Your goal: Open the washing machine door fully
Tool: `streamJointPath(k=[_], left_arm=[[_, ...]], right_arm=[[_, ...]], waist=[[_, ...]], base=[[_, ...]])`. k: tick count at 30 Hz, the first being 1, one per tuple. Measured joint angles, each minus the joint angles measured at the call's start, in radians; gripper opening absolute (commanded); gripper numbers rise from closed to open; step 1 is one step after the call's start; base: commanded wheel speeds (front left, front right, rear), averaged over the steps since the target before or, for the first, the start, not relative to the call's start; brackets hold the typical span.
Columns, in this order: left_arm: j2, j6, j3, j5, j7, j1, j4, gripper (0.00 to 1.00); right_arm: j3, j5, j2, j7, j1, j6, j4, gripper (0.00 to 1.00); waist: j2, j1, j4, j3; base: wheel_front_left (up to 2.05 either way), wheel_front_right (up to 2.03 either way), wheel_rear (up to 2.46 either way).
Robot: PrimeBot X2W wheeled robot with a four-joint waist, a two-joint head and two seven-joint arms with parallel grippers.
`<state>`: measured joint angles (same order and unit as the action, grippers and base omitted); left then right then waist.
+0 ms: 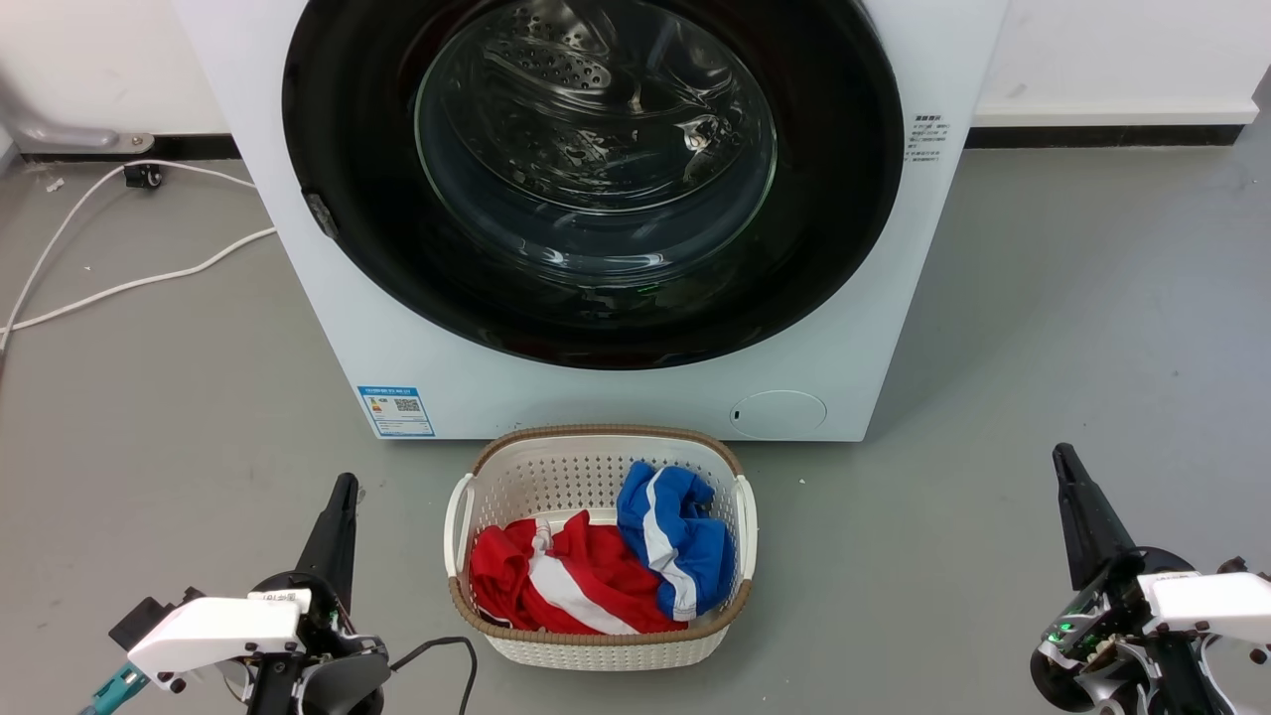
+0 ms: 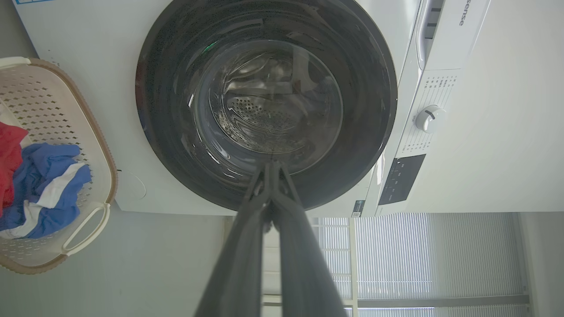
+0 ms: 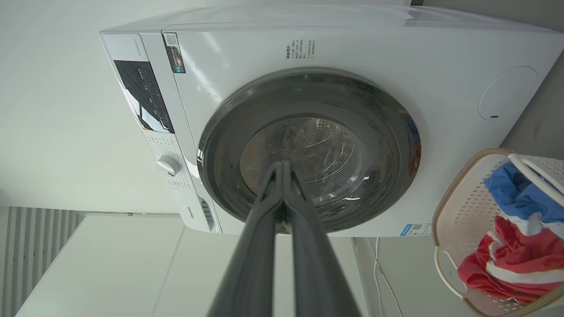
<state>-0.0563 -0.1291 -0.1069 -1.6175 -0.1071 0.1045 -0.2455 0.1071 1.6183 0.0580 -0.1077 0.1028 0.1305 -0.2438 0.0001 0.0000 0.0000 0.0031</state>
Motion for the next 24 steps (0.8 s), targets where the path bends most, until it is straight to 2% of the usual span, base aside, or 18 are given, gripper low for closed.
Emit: streamJointPath(k=[21,22,24], left_arm=[[0.001,0.0,-0.002,0.003,-0.003,0.0,0.0,0.0],[0.001,0.0,-0.002,0.003,-0.003,0.0,0.0,1.0],[0.003,0.0,0.001,0.003,-0.003,-0.009,-0.015,1.0]], right_arm=[[0.002,0.0,-0.002,-0.002,0.0,0.0,0.0,0.0],[0.002,0.0,-0.002,-0.002,0.0,0.0,0.0,1.0],[0.001,0.0,-0.003,-0.002,-0.01,0.0,-0.015,1.0]], waist=[[0.0,0.0,0.0,0.0],[0.0,0.0,0.0,0.0],[0.0,0.0,0.0,0.0]], base=[[0.0,0.0,0.0],[0.0,0.0,0.0],[0.0,0.0,0.0]])
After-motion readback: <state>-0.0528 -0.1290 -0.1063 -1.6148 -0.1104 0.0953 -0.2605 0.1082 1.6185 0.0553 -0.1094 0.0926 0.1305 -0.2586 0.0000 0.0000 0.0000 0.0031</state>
